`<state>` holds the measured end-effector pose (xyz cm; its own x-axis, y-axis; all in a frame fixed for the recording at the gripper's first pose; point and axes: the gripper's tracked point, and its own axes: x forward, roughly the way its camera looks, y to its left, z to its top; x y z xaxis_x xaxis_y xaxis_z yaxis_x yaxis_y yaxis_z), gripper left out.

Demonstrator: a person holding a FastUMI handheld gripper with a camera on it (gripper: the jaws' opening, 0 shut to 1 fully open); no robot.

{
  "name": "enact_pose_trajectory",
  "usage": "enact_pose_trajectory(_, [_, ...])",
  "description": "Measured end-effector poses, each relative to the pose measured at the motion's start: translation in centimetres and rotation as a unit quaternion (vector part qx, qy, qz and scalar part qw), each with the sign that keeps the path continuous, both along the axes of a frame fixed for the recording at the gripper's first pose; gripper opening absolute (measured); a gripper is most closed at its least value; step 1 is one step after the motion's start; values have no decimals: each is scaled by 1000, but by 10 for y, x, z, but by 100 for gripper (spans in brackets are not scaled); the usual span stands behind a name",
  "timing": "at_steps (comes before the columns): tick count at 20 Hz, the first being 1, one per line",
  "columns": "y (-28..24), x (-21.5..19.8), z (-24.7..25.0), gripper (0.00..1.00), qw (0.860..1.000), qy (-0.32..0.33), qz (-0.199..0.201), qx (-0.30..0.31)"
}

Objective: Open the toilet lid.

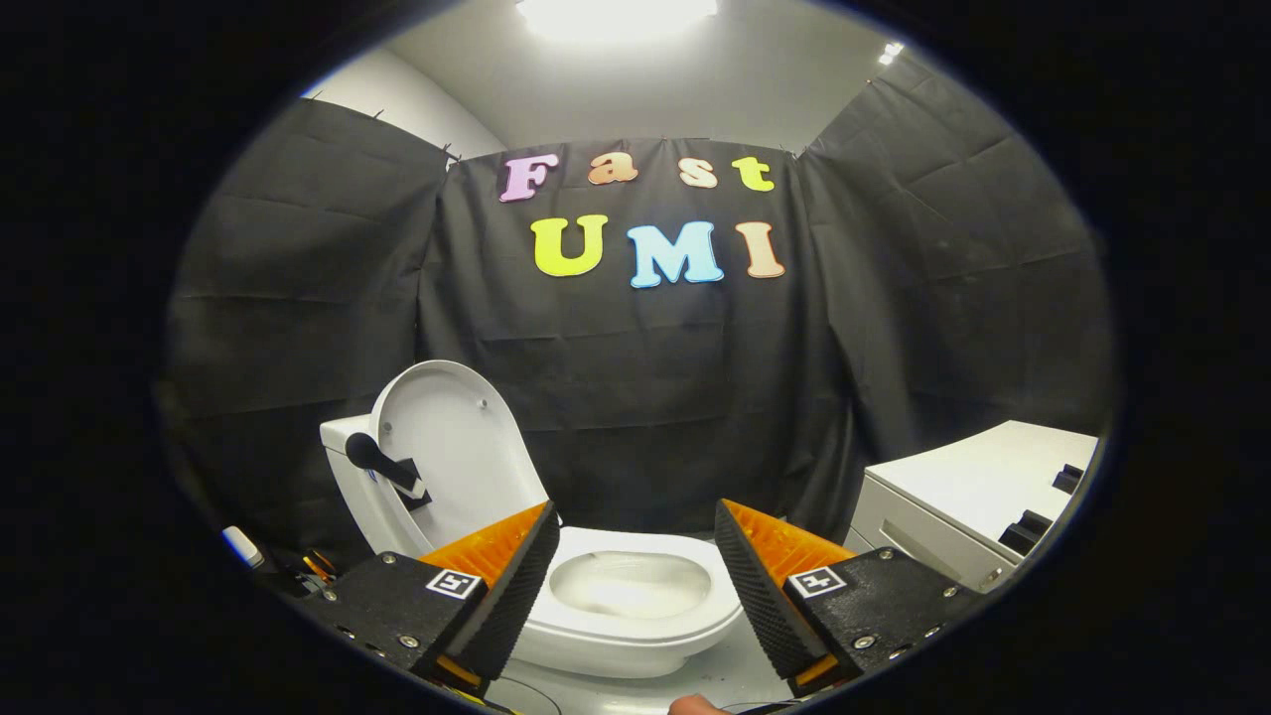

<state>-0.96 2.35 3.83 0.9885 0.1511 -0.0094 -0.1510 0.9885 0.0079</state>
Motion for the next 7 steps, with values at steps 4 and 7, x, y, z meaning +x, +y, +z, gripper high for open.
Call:
enact_pose_trajectory(4, [-2,0,0,96,1000,4,0,7])
enact_pose_trajectory(7, [-3,0,1,96,1000,2,-2,11])
